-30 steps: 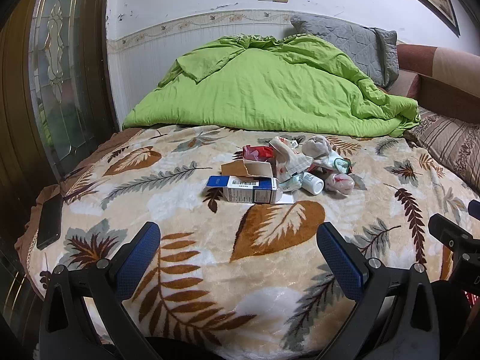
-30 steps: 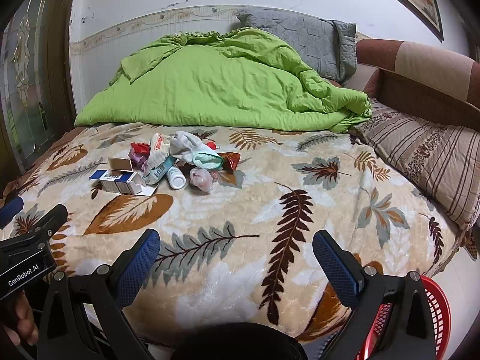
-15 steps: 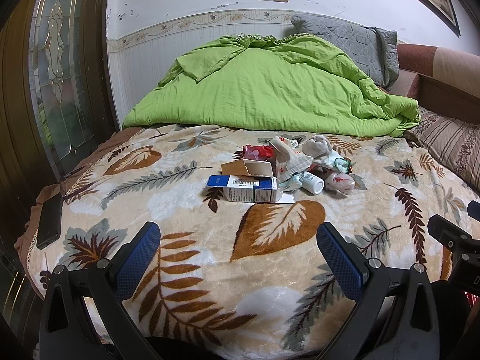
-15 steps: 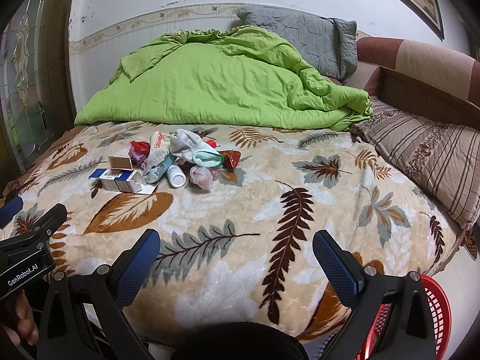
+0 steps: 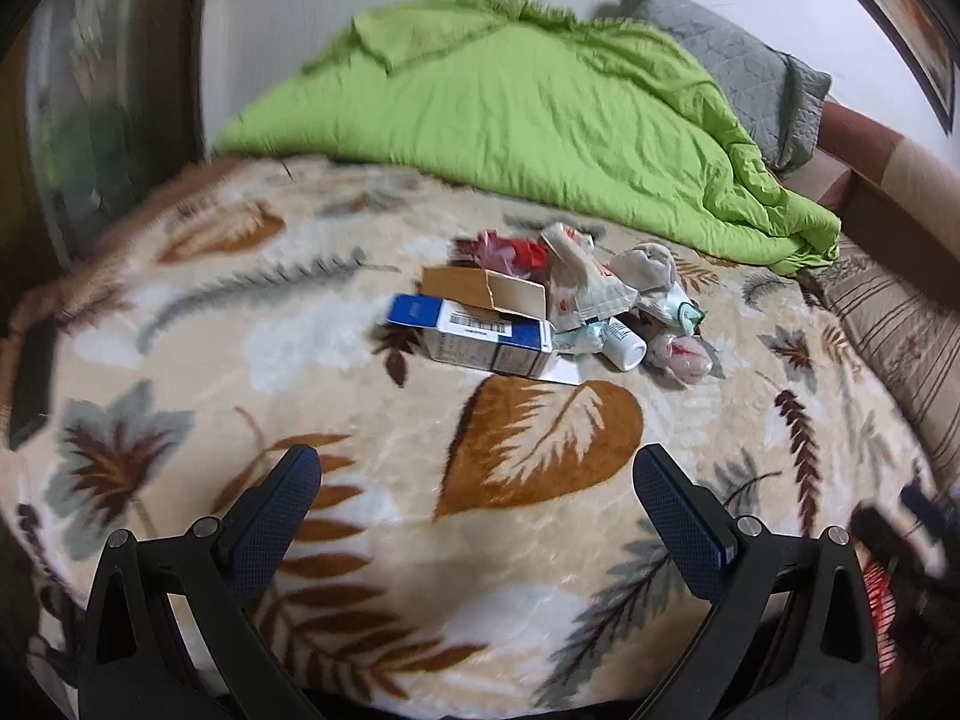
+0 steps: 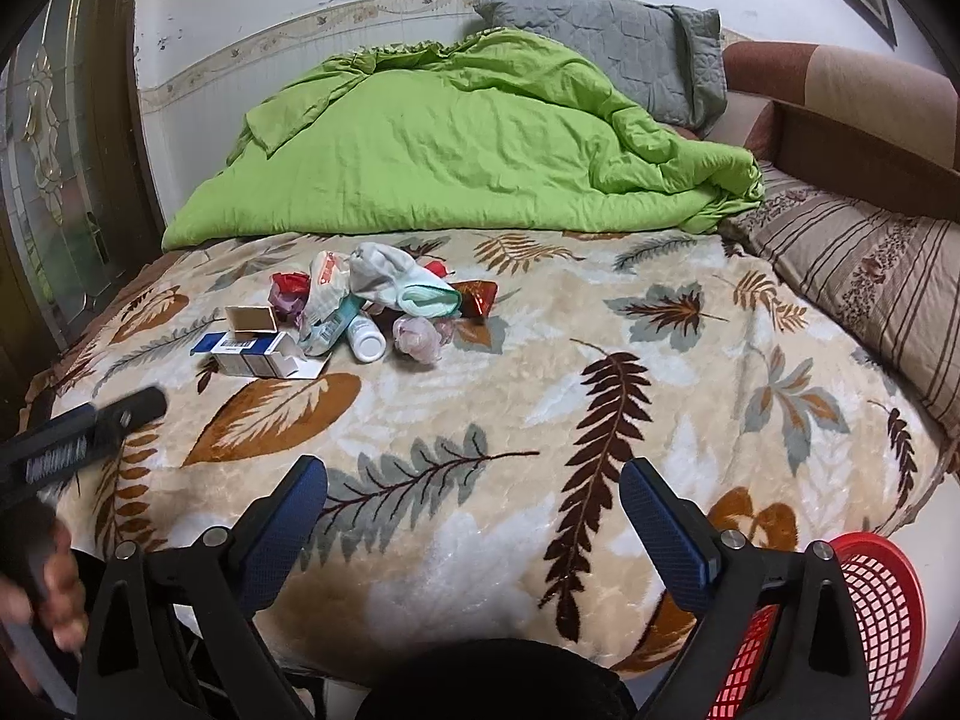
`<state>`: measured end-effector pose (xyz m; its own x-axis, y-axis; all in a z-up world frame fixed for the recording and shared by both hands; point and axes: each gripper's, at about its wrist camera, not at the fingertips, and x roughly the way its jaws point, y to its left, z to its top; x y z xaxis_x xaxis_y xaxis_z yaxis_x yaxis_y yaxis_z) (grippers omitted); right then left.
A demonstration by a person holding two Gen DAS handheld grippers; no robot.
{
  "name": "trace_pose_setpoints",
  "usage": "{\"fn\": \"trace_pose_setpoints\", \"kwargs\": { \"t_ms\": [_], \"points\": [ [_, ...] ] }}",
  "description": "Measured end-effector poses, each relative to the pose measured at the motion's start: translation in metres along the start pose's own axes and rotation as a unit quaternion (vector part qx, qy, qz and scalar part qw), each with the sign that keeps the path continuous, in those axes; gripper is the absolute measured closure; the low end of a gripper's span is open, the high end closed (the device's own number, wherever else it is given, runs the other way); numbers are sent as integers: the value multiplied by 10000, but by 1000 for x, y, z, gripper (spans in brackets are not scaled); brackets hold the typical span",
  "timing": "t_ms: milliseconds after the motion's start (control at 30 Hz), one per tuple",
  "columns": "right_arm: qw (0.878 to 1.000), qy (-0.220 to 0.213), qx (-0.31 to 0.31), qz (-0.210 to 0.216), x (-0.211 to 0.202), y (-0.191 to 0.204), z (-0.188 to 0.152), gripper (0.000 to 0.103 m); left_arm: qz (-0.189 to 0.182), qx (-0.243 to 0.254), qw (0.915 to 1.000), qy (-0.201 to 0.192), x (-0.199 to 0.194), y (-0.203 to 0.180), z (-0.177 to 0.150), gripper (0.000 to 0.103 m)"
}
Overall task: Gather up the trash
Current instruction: 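Grasp the orange cream box with the left tool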
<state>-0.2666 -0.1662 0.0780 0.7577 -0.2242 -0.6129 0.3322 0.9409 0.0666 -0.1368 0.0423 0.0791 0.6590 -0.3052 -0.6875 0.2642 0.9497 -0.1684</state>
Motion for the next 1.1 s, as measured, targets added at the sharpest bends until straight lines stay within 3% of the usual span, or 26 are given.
{"fn": "trace_pose_setpoints", "kwargs": {
  "t_ms": [167,300,400,467,633,900,933,1033,1100],
  "points": [
    [9999,67,72,40,3,-2,1,3,-502,-694,9957,353,24,17,54,0],
    [9998,102,144,81,4,-5,2,3,-771,-1251,9868,677,54,28,96,0],
    [9996,133,206,119,6,-8,3,3,-848,-1750,9751,1063,83,40,116,9],
    [9995,140,237,146,6,-10,3,3,-959,-1999,9659,1339,104,45,122,22],
    [9991,168,310,227,8,-13,4,3,-1012,-2158,9537,1833,143,51,123,33],
    [9986,220,385,294,12,-14,5,3,-954,-2030,9569,1845,165,43,128,34],
    [9986,222,379,295,12,-14,5,3,-902,-1975,9588,1830,166,40,129,41],
    [9986,215,389,285,12,-15,5,3,-1010,-1952,9552,1983,173,37,127,80],
    [9986,215,400,281,12,-15,5,3,-1096,-1906,9555,1969,173,35,124,80]
  ]
}}
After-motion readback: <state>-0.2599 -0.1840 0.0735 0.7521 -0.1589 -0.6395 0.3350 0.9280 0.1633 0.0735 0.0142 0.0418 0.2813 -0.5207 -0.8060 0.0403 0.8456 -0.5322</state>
